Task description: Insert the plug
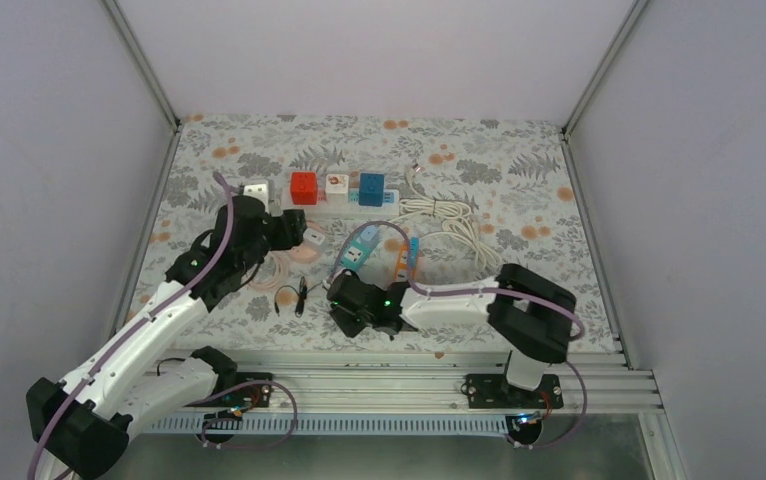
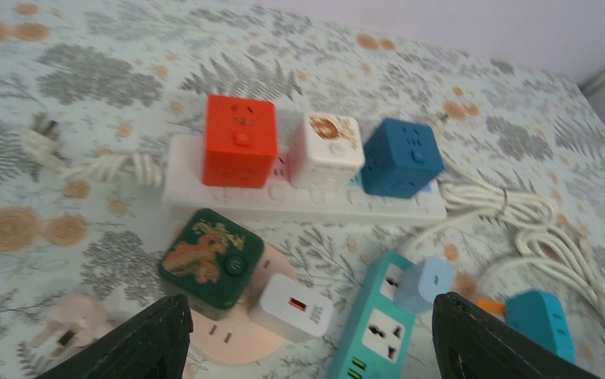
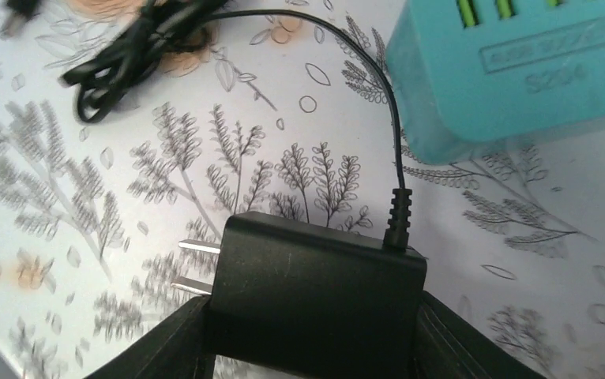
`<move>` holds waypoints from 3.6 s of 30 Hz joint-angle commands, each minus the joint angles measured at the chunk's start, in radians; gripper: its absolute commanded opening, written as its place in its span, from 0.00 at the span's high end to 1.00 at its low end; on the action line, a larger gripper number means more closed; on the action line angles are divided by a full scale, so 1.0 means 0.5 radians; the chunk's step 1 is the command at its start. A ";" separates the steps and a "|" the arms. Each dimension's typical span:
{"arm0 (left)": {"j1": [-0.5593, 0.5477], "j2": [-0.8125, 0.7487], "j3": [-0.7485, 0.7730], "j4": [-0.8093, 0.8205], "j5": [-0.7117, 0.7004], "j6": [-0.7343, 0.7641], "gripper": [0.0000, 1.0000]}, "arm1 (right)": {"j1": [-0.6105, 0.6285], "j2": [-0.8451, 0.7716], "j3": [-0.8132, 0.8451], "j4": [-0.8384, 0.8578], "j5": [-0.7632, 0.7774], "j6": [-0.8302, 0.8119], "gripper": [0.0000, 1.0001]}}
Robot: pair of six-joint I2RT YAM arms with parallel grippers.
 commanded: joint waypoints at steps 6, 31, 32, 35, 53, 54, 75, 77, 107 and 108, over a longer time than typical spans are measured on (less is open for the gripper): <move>0.099 0.168 0.172 0.001 0.973 0.317 0.22 | -0.012 -0.589 -0.166 0.362 0.020 -0.875 0.50; 0.176 0.447 0.420 -0.191 2.226 0.796 0.32 | -0.185 -1.045 0.014 0.121 0.006 -1.739 0.51; 0.176 0.439 0.414 -0.179 2.234 0.789 0.32 | -0.191 -1.043 0.022 0.111 0.020 -1.749 0.51; 0.175 0.442 0.393 -0.168 2.288 0.785 0.31 | -0.215 -1.053 0.034 0.096 0.023 -1.774 0.51; 0.119 0.576 0.369 -0.178 2.289 0.812 0.37 | -0.242 -1.046 0.109 0.034 -0.087 -1.912 0.50; 0.109 0.579 0.371 -0.182 2.290 0.819 0.40 | -0.241 -1.040 0.115 0.032 -0.085 -1.919 0.50; 0.088 0.394 0.231 0.672 1.567 -0.191 0.93 | -0.254 -1.261 -0.325 0.863 0.401 -0.986 0.00; 0.079 0.363 0.214 0.764 1.481 -0.366 0.92 | -0.255 -1.236 -0.360 1.051 0.448 -0.827 0.02; 0.075 0.279 0.159 1.051 1.549 -1.198 0.84 | -0.242 -0.610 -0.264 2.411 0.631 -1.110 0.37; 0.075 0.274 0.159 1.037 1.554 -1.196 0.84 | -0.243 -0.601 -0.266 2.449 0.657 -1.155 0.40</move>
